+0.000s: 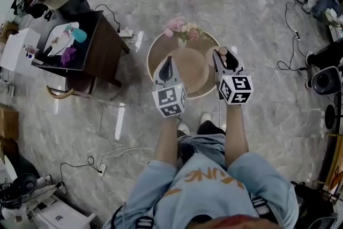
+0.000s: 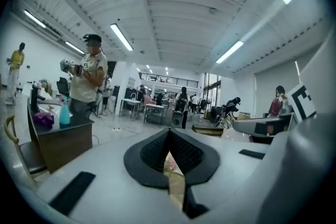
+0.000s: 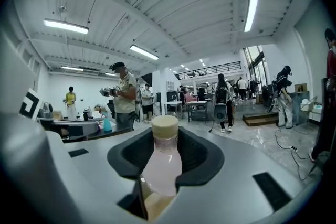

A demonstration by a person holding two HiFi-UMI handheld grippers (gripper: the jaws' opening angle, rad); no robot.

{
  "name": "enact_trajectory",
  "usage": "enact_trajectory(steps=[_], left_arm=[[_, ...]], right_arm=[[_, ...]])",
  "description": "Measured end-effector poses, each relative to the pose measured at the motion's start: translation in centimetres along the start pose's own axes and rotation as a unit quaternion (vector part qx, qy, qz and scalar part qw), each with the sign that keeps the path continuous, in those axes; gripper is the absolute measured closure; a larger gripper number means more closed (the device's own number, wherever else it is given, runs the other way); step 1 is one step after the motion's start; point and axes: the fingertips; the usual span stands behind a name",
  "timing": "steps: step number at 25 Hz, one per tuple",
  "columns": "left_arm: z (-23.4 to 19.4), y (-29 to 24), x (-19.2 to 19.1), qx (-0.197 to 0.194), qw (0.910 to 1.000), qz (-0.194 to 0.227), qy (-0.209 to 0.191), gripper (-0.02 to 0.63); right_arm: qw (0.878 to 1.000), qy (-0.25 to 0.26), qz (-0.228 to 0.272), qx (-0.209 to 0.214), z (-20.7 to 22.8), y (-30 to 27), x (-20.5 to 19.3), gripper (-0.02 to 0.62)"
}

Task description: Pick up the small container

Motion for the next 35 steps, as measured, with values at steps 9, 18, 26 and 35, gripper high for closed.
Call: enact_trajectory(steps=[9,18,26,35], left_arm=[[2.8,-1.3,5.9,-0.060,0.9969,0.048,-0.015,0.583],[1.5,-2.8,6.4,-0.053,0.9972,0.048,-0.023,0.583],[1.6,-2.0,7.0,-0.030,0.9967,0.047,-0.059,0.583],[1.4,-2.4,7.3,-0.030,0.9975,0.046,-0.045,0.583]], right_arm=[[0.999,0.037,0.032,-0.008,-1.1,0.5,4.9,0.443],[0.998,0.042,0.034,0.016,-2.2,-1.7,5.6,0.443],[0.998,0.043,0.028,0.025,-2.9,-1.5,6.2,0.443],[0.998,0.046,0.028,0.027,-2.4,-2.0,6.6,0.443]])
Point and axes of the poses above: the fingertips, and each gripper's own axes: y backward along the fingers, z to its right, x out of its top, and after that the axes turned 7 degrees about x, right-handed
